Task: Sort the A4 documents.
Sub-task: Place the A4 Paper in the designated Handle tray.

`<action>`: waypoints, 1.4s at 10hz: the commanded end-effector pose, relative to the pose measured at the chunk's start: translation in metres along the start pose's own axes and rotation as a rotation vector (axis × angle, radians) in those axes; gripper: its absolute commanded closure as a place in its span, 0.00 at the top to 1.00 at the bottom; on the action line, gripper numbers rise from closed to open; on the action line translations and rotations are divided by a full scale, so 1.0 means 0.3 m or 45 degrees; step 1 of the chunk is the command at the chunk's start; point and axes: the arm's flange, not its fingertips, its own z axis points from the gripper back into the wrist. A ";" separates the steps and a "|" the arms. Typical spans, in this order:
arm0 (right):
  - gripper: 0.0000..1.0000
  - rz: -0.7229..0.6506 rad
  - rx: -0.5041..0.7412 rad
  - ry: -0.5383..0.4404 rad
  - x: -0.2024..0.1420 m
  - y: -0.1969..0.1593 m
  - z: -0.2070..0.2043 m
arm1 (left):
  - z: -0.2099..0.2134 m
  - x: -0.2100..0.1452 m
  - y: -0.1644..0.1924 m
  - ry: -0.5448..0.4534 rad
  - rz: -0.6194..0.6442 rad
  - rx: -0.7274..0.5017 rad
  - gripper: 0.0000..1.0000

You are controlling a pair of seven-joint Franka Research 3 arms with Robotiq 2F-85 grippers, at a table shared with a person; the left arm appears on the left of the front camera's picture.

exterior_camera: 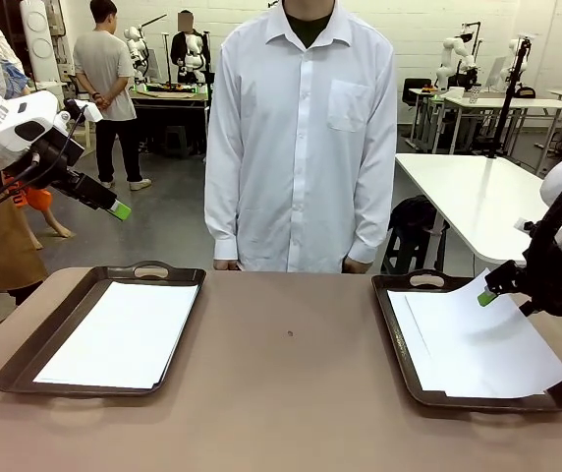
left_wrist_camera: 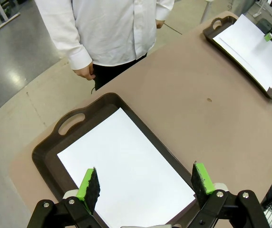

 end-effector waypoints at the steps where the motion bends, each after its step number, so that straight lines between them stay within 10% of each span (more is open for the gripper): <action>1: 1.00 -0.030 -0.081 -0.020 -0.025 0.039 0.013 | 0.002 -0.004 0.003 -0.007 -0.003 -0.016 1.00; 14: 1.00 -0.006 -0.270 -0.034 -0.020 0.148 0.011 | 0.002 -0.004 0.003 -0.007 -0.003 -0.016 1.00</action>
